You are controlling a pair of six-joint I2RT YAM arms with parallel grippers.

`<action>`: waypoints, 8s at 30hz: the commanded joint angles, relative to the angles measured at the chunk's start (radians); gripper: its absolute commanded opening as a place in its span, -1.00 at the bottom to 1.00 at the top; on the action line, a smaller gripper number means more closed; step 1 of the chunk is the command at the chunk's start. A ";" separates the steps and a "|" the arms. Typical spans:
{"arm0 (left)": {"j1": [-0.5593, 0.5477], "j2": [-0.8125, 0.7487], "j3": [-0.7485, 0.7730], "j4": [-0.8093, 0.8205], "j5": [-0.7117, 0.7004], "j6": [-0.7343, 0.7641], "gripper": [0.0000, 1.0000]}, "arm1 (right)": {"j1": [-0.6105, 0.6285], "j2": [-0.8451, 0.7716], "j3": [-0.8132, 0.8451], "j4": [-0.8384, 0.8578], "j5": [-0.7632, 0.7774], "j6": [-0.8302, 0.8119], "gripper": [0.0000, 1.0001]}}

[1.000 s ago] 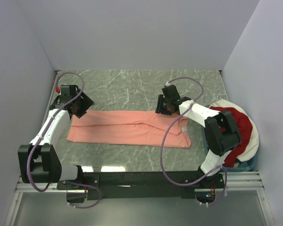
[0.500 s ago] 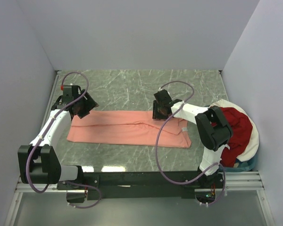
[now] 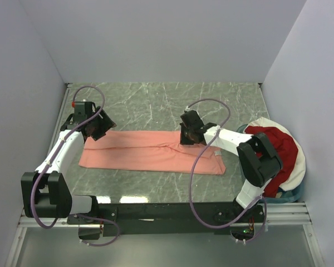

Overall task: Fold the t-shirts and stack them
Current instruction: Fold the tshirt

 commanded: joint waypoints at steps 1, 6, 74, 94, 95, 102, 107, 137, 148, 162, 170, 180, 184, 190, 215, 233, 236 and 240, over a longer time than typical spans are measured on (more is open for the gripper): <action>-0.003 -0.024 -0.007 0.017 0.014 0.022 0.40 | 0.024 -0.090 -0.035 0.040 -0.011 0.024 -0.90; -0.005 -0.023 -0.007 0.017 0.014 0.024 0.40 | 0.050 -0.159 -0.106 0.067 -0.042 0.052 -0.91; -0.023 -0.020 -0.007 0.011 0.040 0.029 0.40 | 0.332 -0.211 -0.183 -0.154 0.213 0.130 -0.20; -0.313 0.147 -0.029 0.132 -0.043 -0.093 0.36 | -0.111 -0.325 -0.078 -0.089 0.120 0.124 -0.20; -0.335 0.157 -0.023 0.134 -0.054 -0.099 0.36 | -0.119 -0.319 -0.034 -0.091 0.110 0.126 -0.21; -0.373 0.216 0.020 0.135 -0.069 -0.108 0.33 | -0.198 -0.218 0.116 -0.102 0.060 0.142 -0.35; -0.379 0.232 0.043 0.123 -0.080 -0.099 0.33 | -0.296 -0.115 0.091 -0.076 0.006 0.141 -0.50; -0.388 0.178 -0.078 0.102 -0.143 -0.076 0.31 | -0.395 -0.026 -0.041 -0.065 0.030 0.113 -0.53; -0.408 0.135 -0.145 0.120 -0.190 -0.053 0.12 | -0.341 -0.313 -0.087 -0.138 0.106 0.121 -0.37; -0.421 0.112 -0.171 0.099 -0.316 -0.099 -0.11 | -0.091 -0.413 -0.411 0.110 0.015 0.437 -0.40; -0.444 0.150 -0.213 0.120 -0.327 -0.129 -0.17 | -0.103 -0.270 -0.316 0.057 0.043 0.382 -0.40; -0.542 0.172 -0.224 0.089 -0.348 -0.246 -0.19 | -0.155 -0.028 -0.117 -0.081 0.017 0.270 -0.42; -0.566 0.180 -0.230 0.115 -0.312 -0.329 -0.17 | -0.182 0.046 0.033 -0.155 0.018 0.193 -0.42; -0.614 0.261 -0.169 0.183 -0.233 -0.435 -0.17 | -0.203 0.239 0.368 -0.330 0.055 0.101 -0.42; -0.867 0.712 0.341 0.230 0.006 -0.558 -0.09 | -0.278 0.682 1.232 -0.536 -0.052 -0.143 -0.26; -0.869 0.333 0.083 -0.095 -0.408 -0.291 -0.19 | -0.298 0.338 0.850 -0.444 0.053 -0.068 -0.14; -0.869 0.324 0.033 -0.086 -0.420 -0.286 -0.24 | -0.300 0.362 0.842 -0.430 0.046 -0.063 -0.14; -0.888 0.327 -0.035 -0.078 -0.413 -0.298 -0.28 | -0.300 0.416 0.865 -0.456 0.049 -0.057 -0.15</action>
